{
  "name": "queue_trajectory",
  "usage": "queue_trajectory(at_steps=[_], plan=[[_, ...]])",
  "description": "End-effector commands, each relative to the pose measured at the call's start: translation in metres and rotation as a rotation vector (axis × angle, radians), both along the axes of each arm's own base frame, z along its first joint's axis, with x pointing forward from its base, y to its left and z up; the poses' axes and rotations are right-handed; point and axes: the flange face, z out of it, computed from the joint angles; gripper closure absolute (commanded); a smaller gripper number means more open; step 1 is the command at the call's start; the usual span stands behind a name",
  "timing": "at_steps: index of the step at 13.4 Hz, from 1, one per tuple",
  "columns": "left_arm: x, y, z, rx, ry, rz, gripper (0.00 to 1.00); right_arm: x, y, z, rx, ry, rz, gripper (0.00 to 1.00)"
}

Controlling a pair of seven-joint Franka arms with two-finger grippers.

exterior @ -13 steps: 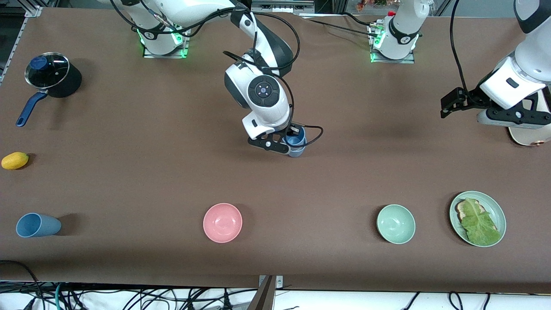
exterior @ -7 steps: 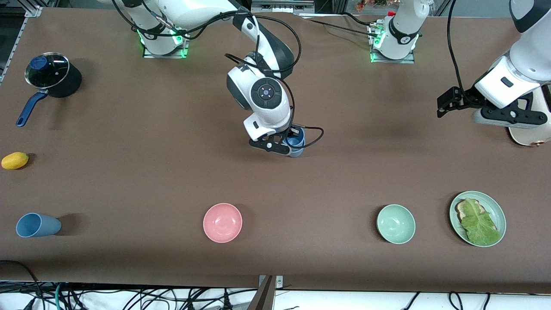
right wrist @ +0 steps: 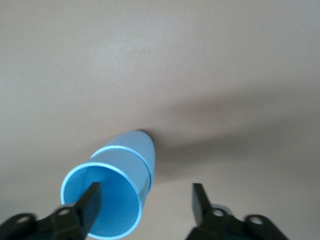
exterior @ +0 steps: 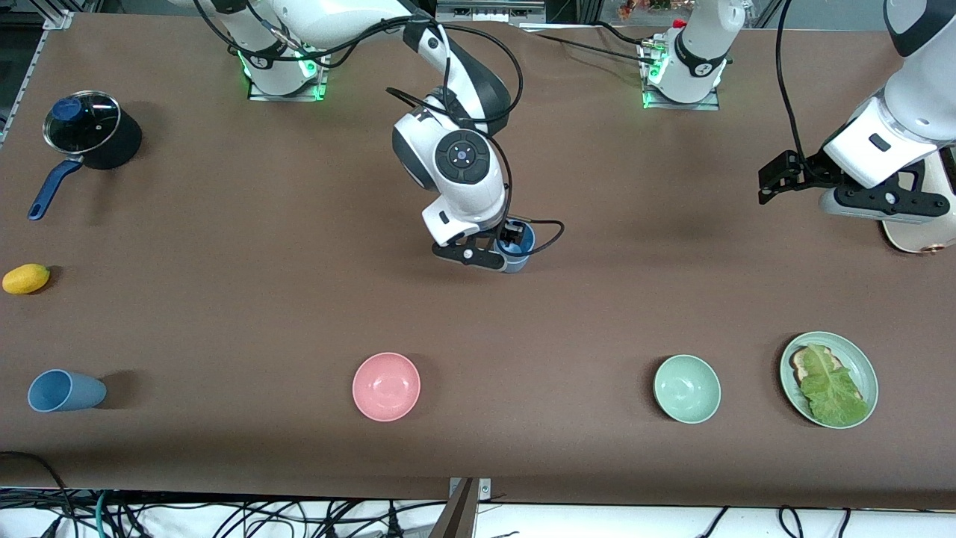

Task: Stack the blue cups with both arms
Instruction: 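Open the right gripper and lift it off the stacked cups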

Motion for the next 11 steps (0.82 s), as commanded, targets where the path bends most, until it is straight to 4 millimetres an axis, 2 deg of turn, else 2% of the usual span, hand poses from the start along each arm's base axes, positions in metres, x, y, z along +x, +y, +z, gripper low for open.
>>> queue_trajectory(at_steps=[1,3,5,6,11], plan=[[-0.008,0.000,0.005,-0.010,-0.007,0.002,0.00,0.018,-0.040,0.038,-0.033,0.023,0.058,0.00],[-0.008,0.001,0.004,-0.010,-0.004,0.006,0.00,0.043,-0.090,0.065,-0.041,0.044,0.091,0.00],[-0.004,0.005,0.003,-0.011,-0.010,0.012,0.00,0.069,-0.142,0.078,-0.055,0.057,0.070,0.00],[-0.004,0.005,0.002,-0.011,-0.011,0.013,0.00,0.086,-0.173,0.083,-0.077,0.039,0.060,0.00],[0.000,0.005,0.000,-0.012,-0.017,0.013,0.00,0.116,-0.278,0.085,-0.192,0.093,0.086,0.00]])
